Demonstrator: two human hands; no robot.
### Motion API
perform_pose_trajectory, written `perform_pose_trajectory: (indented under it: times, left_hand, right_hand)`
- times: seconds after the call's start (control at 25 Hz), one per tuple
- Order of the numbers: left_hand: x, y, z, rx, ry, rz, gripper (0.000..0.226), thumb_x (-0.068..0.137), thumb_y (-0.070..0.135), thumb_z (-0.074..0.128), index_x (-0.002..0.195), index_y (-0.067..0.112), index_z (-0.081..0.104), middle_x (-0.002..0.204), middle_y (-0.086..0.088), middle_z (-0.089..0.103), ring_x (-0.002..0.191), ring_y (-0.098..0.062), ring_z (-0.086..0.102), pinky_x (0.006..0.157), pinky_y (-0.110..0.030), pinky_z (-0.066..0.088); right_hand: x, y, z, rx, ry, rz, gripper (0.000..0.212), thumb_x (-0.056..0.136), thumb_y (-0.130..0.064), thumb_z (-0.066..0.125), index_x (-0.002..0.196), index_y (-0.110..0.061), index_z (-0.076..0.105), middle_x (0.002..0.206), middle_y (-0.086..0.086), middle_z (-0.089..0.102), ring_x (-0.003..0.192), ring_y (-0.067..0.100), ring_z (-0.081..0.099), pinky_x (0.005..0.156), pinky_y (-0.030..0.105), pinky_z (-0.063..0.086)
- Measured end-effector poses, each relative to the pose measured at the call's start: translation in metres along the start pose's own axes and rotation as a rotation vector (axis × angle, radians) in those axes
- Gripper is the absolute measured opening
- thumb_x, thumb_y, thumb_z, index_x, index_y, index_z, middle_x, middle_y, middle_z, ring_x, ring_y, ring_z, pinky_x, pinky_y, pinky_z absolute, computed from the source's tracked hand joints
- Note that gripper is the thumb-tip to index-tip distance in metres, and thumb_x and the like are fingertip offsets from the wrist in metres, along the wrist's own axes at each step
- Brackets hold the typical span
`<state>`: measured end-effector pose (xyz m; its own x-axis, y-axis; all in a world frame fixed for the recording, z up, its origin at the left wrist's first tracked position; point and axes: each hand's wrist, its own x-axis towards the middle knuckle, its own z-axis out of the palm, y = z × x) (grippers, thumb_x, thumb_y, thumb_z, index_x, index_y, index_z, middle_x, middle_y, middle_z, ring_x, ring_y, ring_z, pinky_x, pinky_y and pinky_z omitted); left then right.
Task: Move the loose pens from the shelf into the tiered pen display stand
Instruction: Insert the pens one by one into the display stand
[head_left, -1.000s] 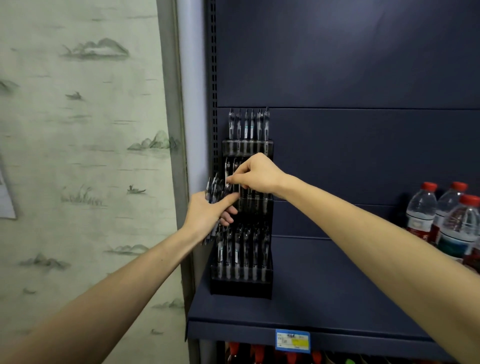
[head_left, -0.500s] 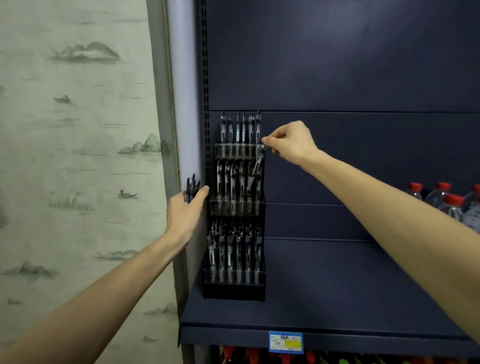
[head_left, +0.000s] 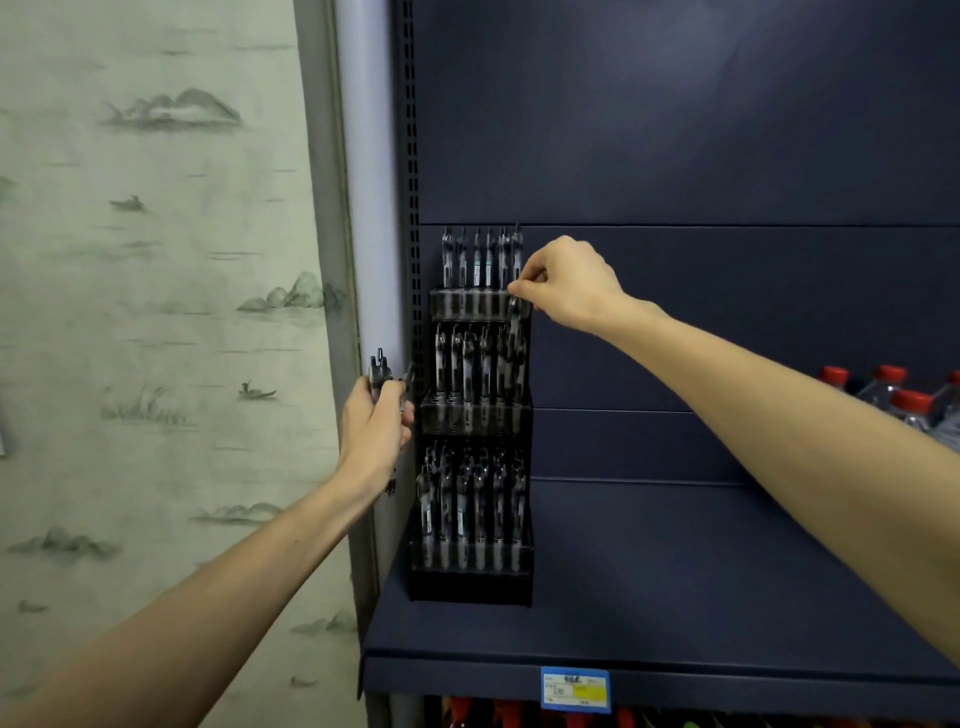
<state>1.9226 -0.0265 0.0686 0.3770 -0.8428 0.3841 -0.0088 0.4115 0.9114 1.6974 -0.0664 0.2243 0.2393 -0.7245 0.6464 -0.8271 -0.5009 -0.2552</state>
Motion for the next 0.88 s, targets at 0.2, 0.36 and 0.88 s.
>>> perform_pose_trajectory:
  times: [0.2,0.36,0.88]
  left_hand:
    - [0.002,-0.008,0.004,0.014,-0.029,0.038,0.016,0.106,0.021,0.050,0.090,0.023,0.051,0.070,-0.001,0.054,0.045,-0.009,0.037,0.041,-0.021,0.029]
    - [0.007,-0.010,0.009,0.077,-0.052,0.073,0.013,0.108,0.022,0.050,0.095,0.020,0.050,0.078,-0.001,0.059,0.053,-0.009,0.051,0.045,-0.024,0.042]
    - [0.010,0.009,-0.003,-0.022,-0.177,0.090,0.010,0.107,0.012,0.052,0.099,0.014,0.059,0.097,-0.010,0.077,0.087,-0.016,0.077,0.081,-0.027,0.061]
  right_hand:
    - [0.001,0.000,0.003,0.015,-0.015,-0.002,0.022,0.096,-0.034,0.067,0.089,-0.016,0.078,0.065,-0.011,0.061,0.064,0.013,0.060,0.079,0.039,0.058]
    - [-0.001,0.004,0.005,-0.024,-0.051,-0.008,0.022,0.096,-0.033,0.068,0.089,-0.015,0.078,0.068,-0.011,0.063,0.065,0.011,0.061,0.077,0.037,0.057]
    - [-0.006,-0.018,0.045,0.055,-0.056,-0.030,0.037,0.092,-0.052,0.066,0.082,-0.019,0.079,0.066,-0.002,0.070,0.065,0.012,0.065,0.064,0.029,0.051]
